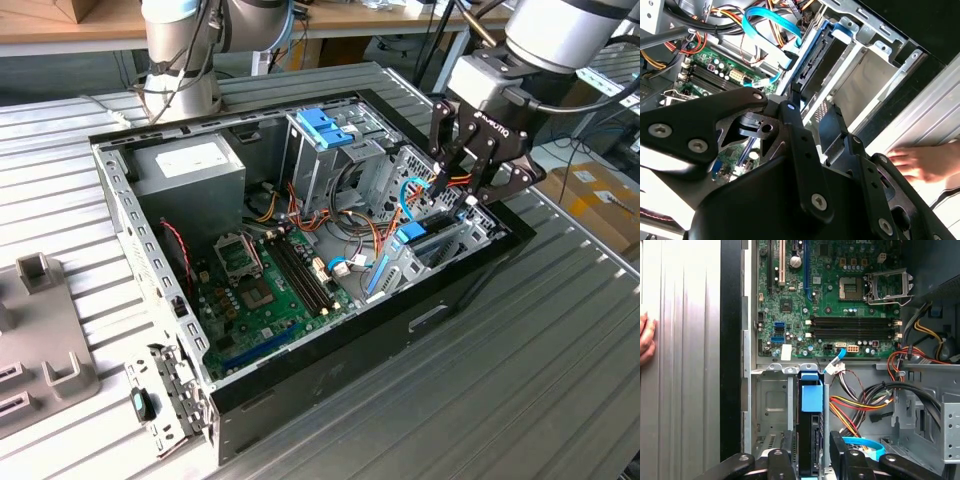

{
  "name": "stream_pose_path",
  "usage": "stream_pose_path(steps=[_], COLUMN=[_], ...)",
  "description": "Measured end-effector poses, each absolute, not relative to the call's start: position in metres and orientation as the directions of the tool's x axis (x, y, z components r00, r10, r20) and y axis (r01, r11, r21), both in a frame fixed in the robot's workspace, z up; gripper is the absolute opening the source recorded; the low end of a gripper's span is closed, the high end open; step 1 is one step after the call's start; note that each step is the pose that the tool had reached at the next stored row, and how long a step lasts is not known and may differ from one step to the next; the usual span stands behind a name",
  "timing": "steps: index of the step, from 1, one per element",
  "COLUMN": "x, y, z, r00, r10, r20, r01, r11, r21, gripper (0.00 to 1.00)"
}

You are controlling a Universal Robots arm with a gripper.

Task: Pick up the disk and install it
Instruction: 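Insert the first disk wire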

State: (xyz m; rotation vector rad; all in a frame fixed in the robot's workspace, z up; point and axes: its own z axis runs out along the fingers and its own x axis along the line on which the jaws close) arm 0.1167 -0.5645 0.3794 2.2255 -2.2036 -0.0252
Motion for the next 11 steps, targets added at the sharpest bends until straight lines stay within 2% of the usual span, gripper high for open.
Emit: stream_pose_path(steps=[11], x=[0.1167], y=[-0.5645], z=[0.3910], r00=[0.010], r10=[-1.000], r20=[-0.005], r01=[-1.000], r11=[-0.010], r21=[0.018], gripper=[0.43])
